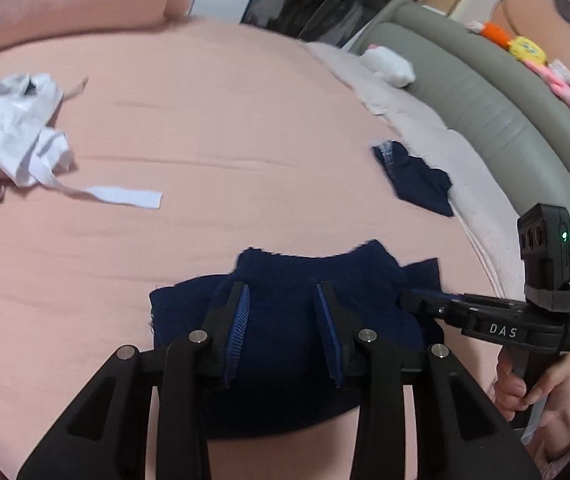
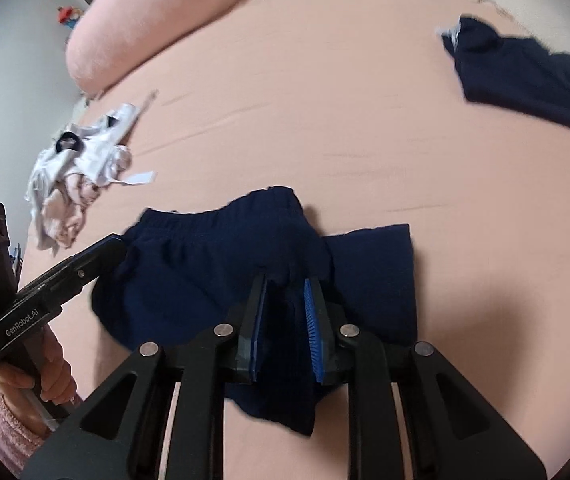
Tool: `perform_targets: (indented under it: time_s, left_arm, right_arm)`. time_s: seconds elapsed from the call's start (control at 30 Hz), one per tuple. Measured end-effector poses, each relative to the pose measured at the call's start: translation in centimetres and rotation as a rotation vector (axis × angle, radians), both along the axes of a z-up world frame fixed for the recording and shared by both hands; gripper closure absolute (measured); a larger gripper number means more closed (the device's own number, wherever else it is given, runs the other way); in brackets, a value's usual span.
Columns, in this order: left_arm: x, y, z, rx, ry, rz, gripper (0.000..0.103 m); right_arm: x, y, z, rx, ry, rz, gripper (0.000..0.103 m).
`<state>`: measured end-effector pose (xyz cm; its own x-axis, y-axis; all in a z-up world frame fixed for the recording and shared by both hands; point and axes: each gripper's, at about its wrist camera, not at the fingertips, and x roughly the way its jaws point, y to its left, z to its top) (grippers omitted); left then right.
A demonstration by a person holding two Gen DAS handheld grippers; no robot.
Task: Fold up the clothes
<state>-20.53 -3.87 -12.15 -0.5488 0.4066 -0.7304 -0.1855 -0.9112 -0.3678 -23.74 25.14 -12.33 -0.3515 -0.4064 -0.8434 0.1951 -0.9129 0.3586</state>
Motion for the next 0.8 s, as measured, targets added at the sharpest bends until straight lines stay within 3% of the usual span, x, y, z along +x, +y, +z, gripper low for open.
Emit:
perform_targets:
  time_s: [0.17, 0.2, 0.23, 0.33, 0.4, 0.43, 0.47, 0.63, 0.73, 0.8]
  left_arm:
    - [0.7, 1.5, -2.8, -0.167, -0.077, -0.012, 0.068]
    - [0.9, 0.9, -3.0, -0.159, -0.080, -0.004, 0.070]
    - [1.0, -0.1, -2.8, -0.135, -0.086, 0.023, 0.079]
    - [1.9, -2.5, -1.2, 0.002, -0.063, 0.088, 0.077]
    - [3.4, -3.9, 0.1, 0.044, -0.031, 0.143, 0.064]
    - [4.3, -4.8, 0.2, 0.074, -0.036, 0.178, 0.050]
    - [5.0, -5.8, 0.1, 0.110, -0.049, 0.213, 0.048]
    - [5.2, -6.9, -3.9, 0.173, -0.175, 0.243, 0.048]
    - [4.9, -6.4, -4.6, 0.194, -0.180, 0.250, 0.048]
    - [4.8, -5.9, -4.2, 0.181, -0.171, 0.239, 0.061]
  right_arm:
    - [2.3, 1.4, 1.1, -0.022, 0.029, -0.028, 0.082]
    - [2.8, 1.7, 1.4, -0.026, 0.035, -0.033, 0.081]
    - [3.3, 1.9, 1.6, -0.030, 0.041, -0.039, 0.081]
    - [4.7, 2.8, 2.3, -0.043, 0.059, -0.055, 0.078]
    - [5.6, 3.3, 2.7, -0.052, 0.070, -0.066, 0.072]
    - [6.1, 3.6, 3.0, -0.056, 0.076, -0.072, 0.068]
    - [6.6, 3.9, 3.2, -0.061, 0.082, -0.077, 0.061]
    - [7.8, 3.3, -0.5, -0.099, -0.046, -0.108, 0.059]
    - [7.7, 2.3, -1.8, -0.089, -0.055, -0.114, 0.058]
    - [7.6, 1.6, -2.0, -0.078, -0.025, -0.098, 0.060]
